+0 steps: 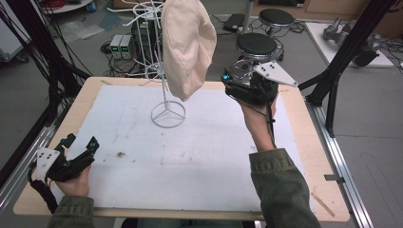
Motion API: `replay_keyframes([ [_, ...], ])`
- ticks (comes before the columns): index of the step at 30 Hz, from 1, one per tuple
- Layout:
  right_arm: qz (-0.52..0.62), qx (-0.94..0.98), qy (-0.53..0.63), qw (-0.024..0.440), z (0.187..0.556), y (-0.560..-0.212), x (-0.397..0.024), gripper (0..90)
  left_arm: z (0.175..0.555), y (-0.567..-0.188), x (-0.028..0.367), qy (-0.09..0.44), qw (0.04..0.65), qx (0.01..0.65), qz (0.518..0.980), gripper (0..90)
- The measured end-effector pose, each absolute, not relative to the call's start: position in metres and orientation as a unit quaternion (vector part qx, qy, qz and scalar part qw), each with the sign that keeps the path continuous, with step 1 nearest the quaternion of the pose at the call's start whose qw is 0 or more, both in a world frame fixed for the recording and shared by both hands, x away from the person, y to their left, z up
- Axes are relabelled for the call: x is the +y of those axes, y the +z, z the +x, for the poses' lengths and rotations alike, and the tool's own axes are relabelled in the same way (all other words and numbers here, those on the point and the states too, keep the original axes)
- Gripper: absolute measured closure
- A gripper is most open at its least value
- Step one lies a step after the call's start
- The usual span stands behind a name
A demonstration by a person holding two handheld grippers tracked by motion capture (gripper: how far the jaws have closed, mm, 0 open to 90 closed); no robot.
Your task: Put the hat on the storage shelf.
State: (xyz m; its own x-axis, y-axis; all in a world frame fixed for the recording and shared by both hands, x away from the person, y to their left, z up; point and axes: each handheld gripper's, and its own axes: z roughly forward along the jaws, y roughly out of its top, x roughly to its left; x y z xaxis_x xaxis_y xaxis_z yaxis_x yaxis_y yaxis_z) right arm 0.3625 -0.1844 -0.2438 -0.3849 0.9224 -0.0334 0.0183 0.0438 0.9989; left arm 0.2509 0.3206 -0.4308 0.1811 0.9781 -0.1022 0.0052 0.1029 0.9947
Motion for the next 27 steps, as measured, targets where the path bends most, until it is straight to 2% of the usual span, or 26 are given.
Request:
replay_keyframes([
  [17, 0.452, 0.598, 0.524, 0.405, 0.313, -0.306, -0.217, 8.9, 0.239, -0.431, 0.321, 0.419, 0.574, 0.477, 0.516, 22.0],
  [27, 0.492, 0.6, 0.504, 0.379, 0.302, -0.338, -0.241, 8.9, 0.24, -0.432, 0.321, 0.417, 0.576, 0.482, 0.512, 21.9],
])
